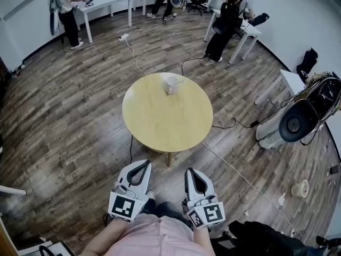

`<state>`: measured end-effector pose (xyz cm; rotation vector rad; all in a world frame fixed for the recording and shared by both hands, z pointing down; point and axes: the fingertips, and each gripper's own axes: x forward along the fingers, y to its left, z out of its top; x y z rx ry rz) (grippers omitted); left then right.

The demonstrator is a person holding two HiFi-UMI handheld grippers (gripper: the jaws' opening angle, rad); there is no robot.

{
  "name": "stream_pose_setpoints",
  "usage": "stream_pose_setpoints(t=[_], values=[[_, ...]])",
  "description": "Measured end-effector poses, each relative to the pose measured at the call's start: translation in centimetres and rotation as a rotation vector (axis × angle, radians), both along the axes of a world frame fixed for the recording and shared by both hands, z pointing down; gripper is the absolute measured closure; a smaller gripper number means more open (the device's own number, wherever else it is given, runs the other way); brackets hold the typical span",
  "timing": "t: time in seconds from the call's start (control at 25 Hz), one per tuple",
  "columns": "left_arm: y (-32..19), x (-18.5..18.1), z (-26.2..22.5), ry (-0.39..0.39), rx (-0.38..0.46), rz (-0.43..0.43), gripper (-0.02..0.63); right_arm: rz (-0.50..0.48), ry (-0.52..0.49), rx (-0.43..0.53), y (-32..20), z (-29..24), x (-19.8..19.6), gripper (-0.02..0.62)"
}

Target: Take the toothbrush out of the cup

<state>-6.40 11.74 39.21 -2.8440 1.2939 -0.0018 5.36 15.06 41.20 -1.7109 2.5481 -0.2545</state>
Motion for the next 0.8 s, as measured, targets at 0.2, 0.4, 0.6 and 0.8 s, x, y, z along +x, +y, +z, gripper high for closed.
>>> stream_pose_setpoints(t=[0.2,0.4,0.6,0.8], values=[[-2.0,0.5,0.3,0.008,-0.017,-0.011,0.611,-0.009,0.004,-0.019,-2.0,0.3,0.4,0.591],[-4.3,0.8,0.8,0.016,-0.043,-0.04,0.611,-0.024,0.002,-0.035,-4.3,0.7,1.1,0.591],[-7.7,2.9,0.6,0.016,-0.045,-0.083,0.611,-0.057,-0.015,-0.038,-8.0,0.7,3.4,0.591],[-11.2,5.6,-0.2,0.018,0.006,-0.111,0.611,-0.083,0.001,-0.006,-12.0,-0.1,6.4,0.591]])
